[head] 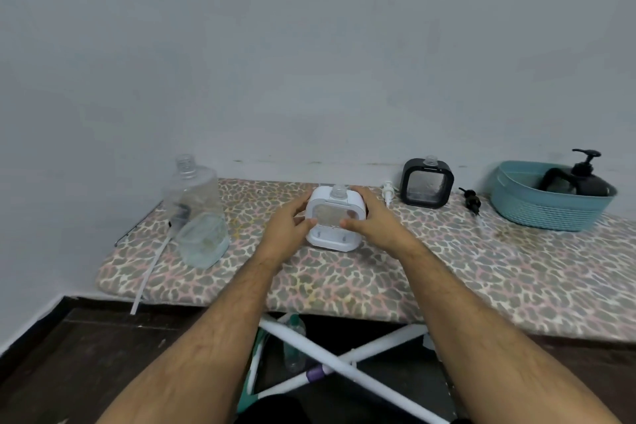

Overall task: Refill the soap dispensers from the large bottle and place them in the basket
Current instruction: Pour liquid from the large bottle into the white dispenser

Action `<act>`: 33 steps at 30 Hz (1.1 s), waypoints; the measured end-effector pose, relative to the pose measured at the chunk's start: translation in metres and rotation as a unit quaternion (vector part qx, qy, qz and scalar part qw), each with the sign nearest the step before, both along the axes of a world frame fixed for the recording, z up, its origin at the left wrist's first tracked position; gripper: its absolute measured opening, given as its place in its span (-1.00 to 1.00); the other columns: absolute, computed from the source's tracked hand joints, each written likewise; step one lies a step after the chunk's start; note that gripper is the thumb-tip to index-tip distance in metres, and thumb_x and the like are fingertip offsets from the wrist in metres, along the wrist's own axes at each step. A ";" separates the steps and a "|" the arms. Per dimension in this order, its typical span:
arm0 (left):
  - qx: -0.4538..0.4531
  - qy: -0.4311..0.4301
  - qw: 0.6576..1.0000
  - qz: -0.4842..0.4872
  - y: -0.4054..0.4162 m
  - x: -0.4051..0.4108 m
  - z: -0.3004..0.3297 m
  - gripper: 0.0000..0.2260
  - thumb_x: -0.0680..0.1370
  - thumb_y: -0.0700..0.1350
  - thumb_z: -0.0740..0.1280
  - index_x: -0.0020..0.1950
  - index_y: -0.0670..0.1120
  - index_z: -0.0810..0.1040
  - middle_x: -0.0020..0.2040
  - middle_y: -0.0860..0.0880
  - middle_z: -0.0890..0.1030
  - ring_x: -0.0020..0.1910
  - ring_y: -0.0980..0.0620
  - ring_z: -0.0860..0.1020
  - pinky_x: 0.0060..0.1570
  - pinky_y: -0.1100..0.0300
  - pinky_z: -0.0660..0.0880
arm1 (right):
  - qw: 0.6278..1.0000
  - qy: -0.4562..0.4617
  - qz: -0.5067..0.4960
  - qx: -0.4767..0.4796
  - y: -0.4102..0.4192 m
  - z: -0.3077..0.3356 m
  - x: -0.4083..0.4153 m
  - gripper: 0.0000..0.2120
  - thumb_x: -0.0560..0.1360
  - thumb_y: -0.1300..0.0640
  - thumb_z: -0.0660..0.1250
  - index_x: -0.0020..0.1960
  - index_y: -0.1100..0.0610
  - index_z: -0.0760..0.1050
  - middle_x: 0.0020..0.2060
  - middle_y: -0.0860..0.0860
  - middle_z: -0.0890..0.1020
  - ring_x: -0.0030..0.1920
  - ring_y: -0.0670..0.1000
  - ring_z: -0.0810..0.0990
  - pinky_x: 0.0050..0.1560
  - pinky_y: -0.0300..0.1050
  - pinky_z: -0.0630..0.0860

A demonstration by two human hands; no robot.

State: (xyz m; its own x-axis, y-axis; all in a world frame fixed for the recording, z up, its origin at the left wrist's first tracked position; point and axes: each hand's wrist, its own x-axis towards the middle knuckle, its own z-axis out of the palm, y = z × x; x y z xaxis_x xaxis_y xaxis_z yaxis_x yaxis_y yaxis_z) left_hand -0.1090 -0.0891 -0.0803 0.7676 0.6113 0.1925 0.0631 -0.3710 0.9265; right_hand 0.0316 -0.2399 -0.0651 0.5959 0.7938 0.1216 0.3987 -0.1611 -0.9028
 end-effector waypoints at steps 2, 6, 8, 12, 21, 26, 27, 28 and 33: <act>0.000 0.001 1.000 -0.004 -0.008 -0.010 0.000 -0.47 0.58 -0.28 0.31 0.49 0.09 0.38 0.37 0.08 0.53 0.25 0.08 0.57 0.18 0.01 0.58 | 1.000 -0.005 -0.003 0.003 -0.004 -0.002 -0.010 -0.35 0.45 0.24 0.50 0.45 0.03 0.32 0.23 -0.02 0.52 0.21 0.01 0.56 0.17 -0.10 0.55; 0.005 0.001 1.000 -0.003 -0.018 -0.027 -0.001 -0.46 0.58 -0.32 0.30 0.51 0.06 0.37 0.36 0.12 0.50 0.29 0.10 0.53 0.10 0.29 0.56 | 1.000 -0.012 -0.016 0.008 -0.010 -0.004 -0.025 -0.43 0.43 0.26 0.52 0.34 0.02 0.39 0.20 0.03 0.55 0.18 0.06 0.58 0.19 -0.01 0.56; -0.003 0.006 1.000 -0.006 -0.023 -0.032 0.002 -0.46 0.58 -0.34 0.28 0.51 0.04 0.36 0.31 0.16 0.49 0.28 0.12 0.50 -0.03 0.42 0.54 | 0.999 -0.020 -0.031 0.014 -0.012 -0.003 -0.031 -0.46 0.41 0.26 0.53 0.28 0.00 0.41 0.16 0.03 0.57 0.15 0.07 0.58 0.17 0.01 0.57; -0.017 0.013 1.000 -0.005 -0.025 -0.035 0.004 -0.51 0.58 -0.32 0.27 0.50 -0.04 0.38 0.37 0.00 0.51 0.28 0.06 0.51 -0.17 0.45 0.53 | 0.997 -0.035 -0.067 0.017 -0.010 -0.007 -0.037 -0.48 0.39 0.24 0.54 0.27 0.01 0.44 0.11 -0.03 0.58 0.09 0.02 0.58 0.06 -0.06 0.55; -0.019 0.016 0.999 0.023 -0.028 -0.042 0.010 -0.49 0.58 -0.10 0.37 0.51 -0.09 0.34 0.42 -0.08 0.47 0.25 0.09 0.50 0.12 0.20 0.47 | 0.989 -0.051 -0.139 0.014 0.001 -0.015 -0.047 -0.48 0.39 0.12 0.53 0.26 0.06 0.37 0.01 -0.07 0.55 -0.02 -0.03 0.55 -0.21 -0.21 0.43; 0.015 0.004 0.998 0.058 -0.031 -0.050 0.013 -0.52 0.57 -0.07 0.38 0.48 -0.09 0.39 0.41 -0.02 0.48 0.33 0.06 0.48 0.19 0.18 0.47 | 0.989 -0.048 -0.137 0.005 0.000 -0.014 -0.046 -0.47 0.39 0.11 0.53 0.27 0.06 0.37 0.00 -0.07 0.55 -0.01 -0.01 0.56 -0.19 -0.17 0.45; 0.020 -0.005 0.997 0.071 -0.031 -0.053 0.015 -0.54 0.58 -0.08 0.38 0.46 -0.09 0.41 0.40 0.00 0.49 0.32 0.07 0.49 0.21 0.18 0.47 | 0.989 -0.049 -0.137 0.005 -0.001 -0.014 -0.046 -0.47 0.40 0.12 0.53 0.27 0.06 0.37 0.00 -0.07 0.54 -0.02 -0.01 0.56 -0.20 -0.18 0.44; 0.022 -0.015 0.996 0.081 -0.032 -0.055 0.016 -0.56 0.58 -0.09 0.38 0.45 -0.08 0.43 0.38 0.01 0.51 0.31 0.08 0.49 0.22 0.18 0.46 | 0.989 -0.051 -0.139 0.005 -0.001 -0.014 -0.047 -0.47 0.40 0.12 0.53 0.28 0.06 0.37 -0.01 -0.08 0.54 -0.02 -0.01 0.56 -0.21 -0.19 0.44; 0.057 -0.073 0.984 0.153 -0.035 -0.074 0.021 -0.68 0.58 -0.08 0.38 0.33 -0.06 0.54 0.22 0.06 0.61 0.17 0.18 0.55 0.19 0.23 0.49 | 0.987 -0.057 -0.152 0.002 0.000 -0.016 -0.053 -0.43 0.40 0.09 0.52 0.32 0.08 0.37 0.05 -0.01 0.57 -0.01 0.04 0.57 -0.13 -0.06 0.53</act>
